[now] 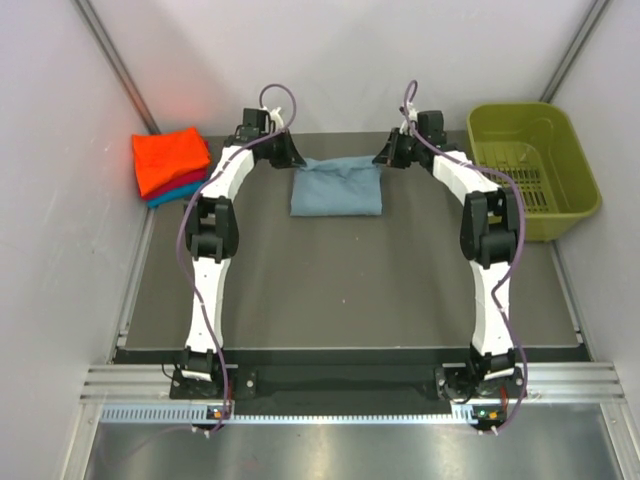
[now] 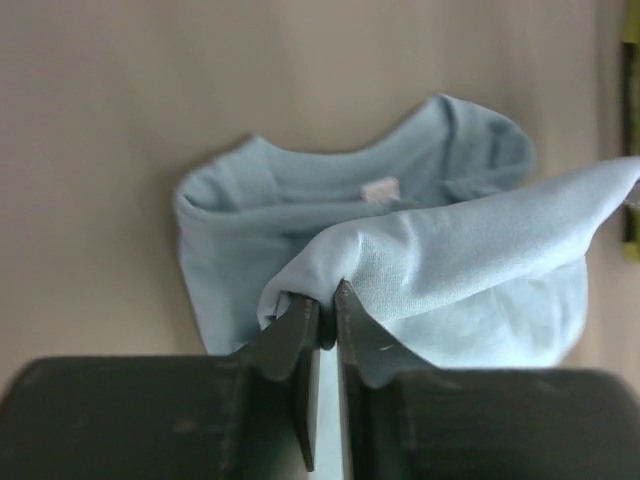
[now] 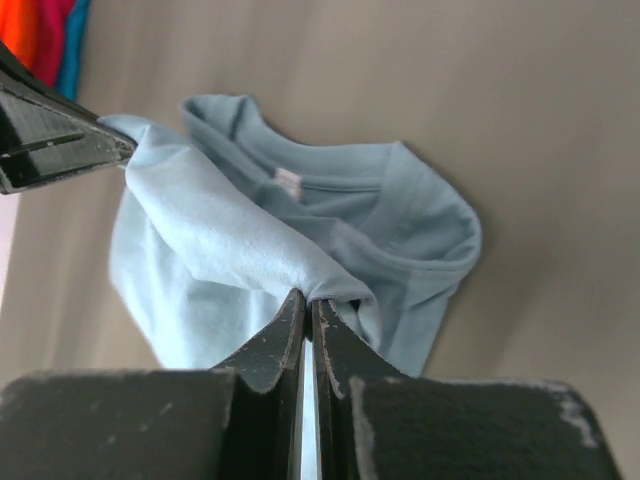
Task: Fold and stack the t-shirts
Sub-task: Fold the tshirt
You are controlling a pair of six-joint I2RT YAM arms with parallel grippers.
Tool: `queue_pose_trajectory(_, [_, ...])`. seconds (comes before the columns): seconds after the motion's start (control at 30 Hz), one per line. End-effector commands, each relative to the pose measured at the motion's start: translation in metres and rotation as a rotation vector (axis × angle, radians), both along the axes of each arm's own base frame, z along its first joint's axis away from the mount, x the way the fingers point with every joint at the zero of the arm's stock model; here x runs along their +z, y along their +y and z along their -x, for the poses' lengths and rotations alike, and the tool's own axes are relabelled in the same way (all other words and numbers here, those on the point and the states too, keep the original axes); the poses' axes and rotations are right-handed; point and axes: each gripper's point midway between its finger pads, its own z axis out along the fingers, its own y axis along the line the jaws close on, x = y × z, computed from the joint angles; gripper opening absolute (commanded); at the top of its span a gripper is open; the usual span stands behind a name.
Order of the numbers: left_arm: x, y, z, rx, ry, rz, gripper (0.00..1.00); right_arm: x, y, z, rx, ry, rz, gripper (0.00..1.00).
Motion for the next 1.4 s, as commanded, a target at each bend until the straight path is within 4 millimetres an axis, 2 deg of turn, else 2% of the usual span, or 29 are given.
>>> queue_pose_trajectory(0.0, [0.025,0.006,-0.041,0.048,-0.188,-0.021,0.15,0.005,-0.011,-0.024,-0.030,-0.085,0.032,0.07])
queue_pose_trajectory(0.03, [0.027,0.009,-0.048,0.078,-0.210,-0.043,0.19,0.002,-0.011,-0.026,-0.035,-0.084,0.038,0.11])
queue_pose_trajectory(0.07, [0.043,0.007,-0.055,0.080,-0.268,-0.053,0.27,0.004,-0.015,-0.028,-0.050,-0.096,0.049,0.14])
queue_pose_trajectory(0.1, [0.053,0.006,-0.058,0.085,-0.297,-0.062,0.49,0.007,-0.015,-0.029,-0.051,-0.107,0.055,0.31])
queue_pose_trajectory(0.13, [0.063,0.004,-0.059,0.096,-0.319,-0.070,0.54,0.021,-0.016,-0.027,-0.053,-0.129,0.057,0.44])
queue_pose_trajectory(0.17, [0.089,0.005,-0.059,0.118,-0.369,-0.090,0.59,0.030,-0.017,-0.027,-0.065,-0.145,0.066,0.52])
queue_pose_trajectory(0.2, [0.100,0.005,-0.055,0.123,-0.380,-0.102,0.66,0.042,-0.018,-0.025,-0.067,-0.165,0.069,0.64])
queue_pose_trajectory(0.23, [0.112,0.007,-0.051,0.136,-0.387,-0.110,0.70,0.064,-0.020,-0.019,-0.069,-0.195,0.065,0.70])
queue_pose_trajectory(0.27, [0.135,0.009,-0.041,0.152,-0.399,-0.104,0.71,0.076,-0.020,-0.014,-0.068,-0.212,0.063,0.74])
queue_pose_trajectory(0.3, [0.141,0.011,-0.033,0.155,-0.385,-0.104,0.73,0.085,-0.021,-0.009,-0.069,-0.219,0.057,0.75])
queue_pose_trajectory(0.33, [0.145,0.013,-0.026,0.161,-0.372,-0.107,0.75,0.108,-0.021,0.000,-0.066,-0.248,0.042,0.76])
queue_pose_trajectory(0.37, [0.151,0.017,-0.014,0.168,-0.352,-0.104,0.75,0.107,-0.019,0.008,-0.051,-0.234,0.030,0.75])
queue_pose_trajectory(0.43, [0.139,0.017,0.003,0.140,-0.284,-0.096,0.75,0.110,-0.016,0.022,-0.042,-0.208,-0.006,0.75])
queue_pose_trajectory(0.5, [0.115,0.021,0.021,0.121,-0.190,-0.102,0.72,0.104,-0.004,0.033,-0.005,-0.167,-0.045,0.73])
queue_pose_trajectory(0.53, [0.105,0.021,0.028,0.109,-0.153,-0.099,0.71,0.098,-0.001,0.035,0.002,-0.155,-0.052,0.73])
queue_pose_trajectory(0.57, [0.085,0.027,0.039,0.116,-0.082,-0.103,0.70,0.086,0.007,0.040,0.020,-0.126,-0.058,0.73])
queue_pose_trajectory(0.67, [0.059,0.031,0.056,0.098,0.017,-0.071,0.69,0.066,0.026,0.045,0.064,-0.080,-0.069,0.72])
queue_pose_trajectory(0.73, [0.052,0.032,0.060,0.087,0.053,-0.039,0.70,0.051,0.033,0.043,0.074,-0.056,-0.070,0.72])
queue_pose_trajectory(0.83, [0.041,0.045,0.059,0.100,0.092,-0.012,0.70,0.040,0.044,0.041,0.086,-0.037,-0.073,0.71])
queue_pose_trajectory(0.93, [0.032,0.042,0.063,0.043,0.116,0.020,0.69,0.024,0.049,0.042,0.096,-0.007,-0.074,0.71])
queue_pose_trajectory(1.07, [0.005,0.049,0.063,0.062,0.185,0.036,0.69,0.003,0.052,0.044,0.101,0.042,-0.077,0.71])
queue_pose_trajectory(1.37, [-0.048,0.039,0.060,0.054,0.312,0.139,0.67,-0.051,0.053,0.057,0.103,0.141,-0.026,0.70])
